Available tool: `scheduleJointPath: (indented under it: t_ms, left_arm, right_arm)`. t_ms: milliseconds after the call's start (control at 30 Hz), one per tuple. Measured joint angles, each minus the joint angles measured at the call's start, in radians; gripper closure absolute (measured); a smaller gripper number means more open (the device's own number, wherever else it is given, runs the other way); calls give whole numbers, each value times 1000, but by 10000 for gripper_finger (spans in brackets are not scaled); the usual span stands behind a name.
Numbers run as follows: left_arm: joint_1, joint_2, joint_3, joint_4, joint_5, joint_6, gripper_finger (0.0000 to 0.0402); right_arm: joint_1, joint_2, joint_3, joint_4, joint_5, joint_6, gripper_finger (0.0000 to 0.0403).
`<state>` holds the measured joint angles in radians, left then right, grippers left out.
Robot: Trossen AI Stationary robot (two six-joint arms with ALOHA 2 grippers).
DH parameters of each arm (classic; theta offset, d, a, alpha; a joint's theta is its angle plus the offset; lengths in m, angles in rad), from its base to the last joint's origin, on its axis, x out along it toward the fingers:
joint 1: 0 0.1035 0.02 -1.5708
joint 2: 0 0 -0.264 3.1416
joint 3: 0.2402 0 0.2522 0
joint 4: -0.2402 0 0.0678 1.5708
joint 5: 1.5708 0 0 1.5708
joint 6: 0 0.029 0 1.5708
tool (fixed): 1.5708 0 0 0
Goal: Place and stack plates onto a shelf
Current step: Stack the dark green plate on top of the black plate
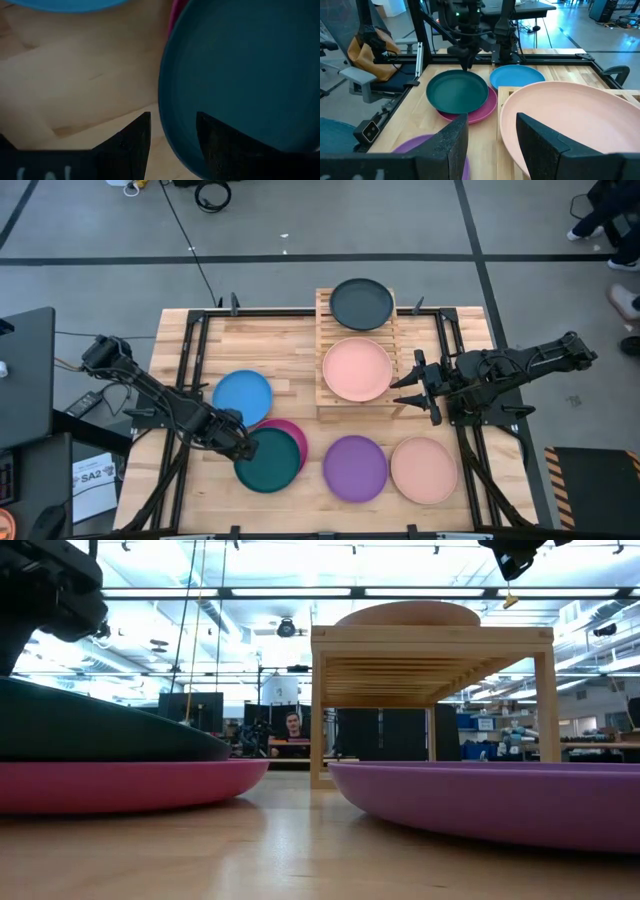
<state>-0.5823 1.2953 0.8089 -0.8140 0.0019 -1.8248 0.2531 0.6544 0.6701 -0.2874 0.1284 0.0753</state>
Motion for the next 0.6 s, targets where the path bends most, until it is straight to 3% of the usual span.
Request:
scheduleJointPath:
  t_ms: [600]
  left_arm:
    - [0,0,-84,108,30,-32,242]
  right_arm:
    - [0,0,0,0,0,0,231]
